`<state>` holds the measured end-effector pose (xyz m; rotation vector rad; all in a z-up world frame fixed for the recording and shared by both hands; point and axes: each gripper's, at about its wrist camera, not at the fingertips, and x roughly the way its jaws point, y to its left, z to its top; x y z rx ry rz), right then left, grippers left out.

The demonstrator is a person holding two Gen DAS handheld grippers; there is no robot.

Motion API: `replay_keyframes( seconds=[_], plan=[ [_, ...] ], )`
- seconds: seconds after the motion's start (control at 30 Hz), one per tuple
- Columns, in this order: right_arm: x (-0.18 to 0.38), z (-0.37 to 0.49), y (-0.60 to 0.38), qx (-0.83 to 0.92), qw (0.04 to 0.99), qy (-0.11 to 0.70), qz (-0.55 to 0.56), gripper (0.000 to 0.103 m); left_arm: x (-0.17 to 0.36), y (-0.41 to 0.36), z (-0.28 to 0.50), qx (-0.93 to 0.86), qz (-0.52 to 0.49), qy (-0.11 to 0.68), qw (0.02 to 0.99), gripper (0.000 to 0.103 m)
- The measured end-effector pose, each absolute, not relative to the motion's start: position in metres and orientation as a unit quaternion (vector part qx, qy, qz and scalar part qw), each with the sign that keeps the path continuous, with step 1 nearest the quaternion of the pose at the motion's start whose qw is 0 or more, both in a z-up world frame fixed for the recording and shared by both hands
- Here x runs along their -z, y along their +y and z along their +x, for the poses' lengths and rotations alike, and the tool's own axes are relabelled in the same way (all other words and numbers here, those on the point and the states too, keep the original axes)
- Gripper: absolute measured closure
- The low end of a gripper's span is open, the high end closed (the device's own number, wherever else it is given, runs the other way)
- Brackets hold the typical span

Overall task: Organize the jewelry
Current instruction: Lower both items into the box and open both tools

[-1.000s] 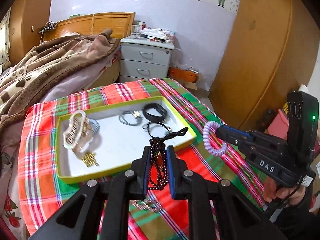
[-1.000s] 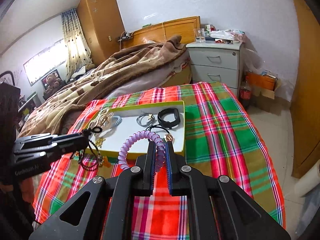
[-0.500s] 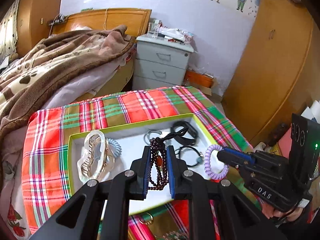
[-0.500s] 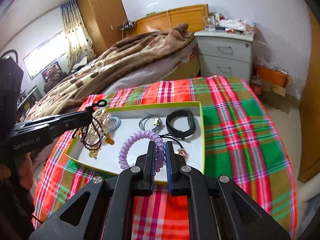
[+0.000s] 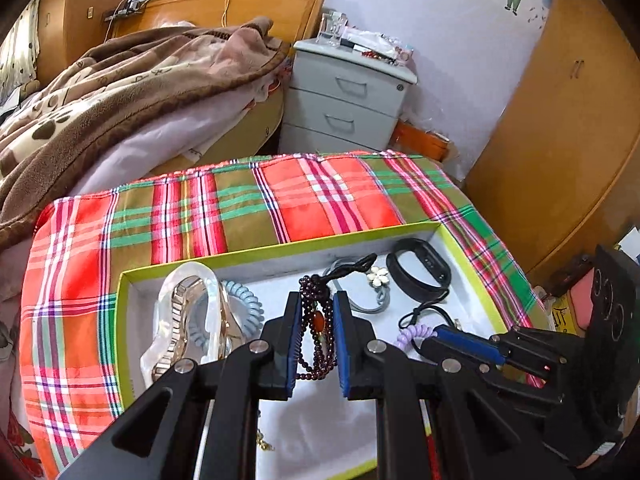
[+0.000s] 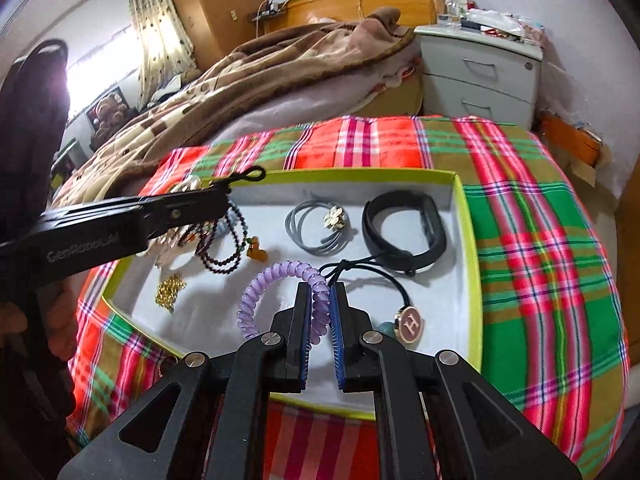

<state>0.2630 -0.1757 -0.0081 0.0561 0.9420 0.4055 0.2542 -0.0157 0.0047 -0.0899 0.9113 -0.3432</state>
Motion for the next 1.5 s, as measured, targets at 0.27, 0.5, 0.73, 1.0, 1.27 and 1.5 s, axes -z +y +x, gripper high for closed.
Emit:
replay_keyframes(
  seconds=[0.27, 0.5, 0.73, 1.0, 1.27, 1.5],
  plan=[
    [0.017, 0.265, -0.168, -0.183, 0.871, 0.455, -0.005, 0.093, 0.005, -0.018, 0.266, 0.151, -0.037, 0.448, 0.880, 0.087],
    [0.018, 0.263, -0.166, -0.175, 0.875, 0.451, -0.018, 0.093, 0.010, -0.021, 0.269, 0.144, -0.032, 0.452, 0.880, 0.086],
    [0.018, 0.264, -0.166, -0.172, 0.876, 0.449, -0.022, 0.093, 0.011, -0.022, 0.269, 0.141, -0.027, 0.453, 0.880, 0.085],
    [0.017, 0.265, -0.168, -0.167, 0.878, 0.448, -0.017, 0.093, 0.011, -0.025, 0.270, 0.138, -0.024, 0.454, 0.880, 0.083],
    [0.016, 0.264, -0.171, -0.165, 0.880, 0.446, -0.014, 0.092, 0.011, -0.026, 0.271, 0.138, -0.025, 0.455, 0.879, 0.080],
    [0.013, 0.263, -0.174, -0.164, 0.883, 0.439, -0.007, 0.086, 0.010, -0.026, 0.270, 0.140, -0.030, 0.455, 0.879, 0.073]
  ],
)
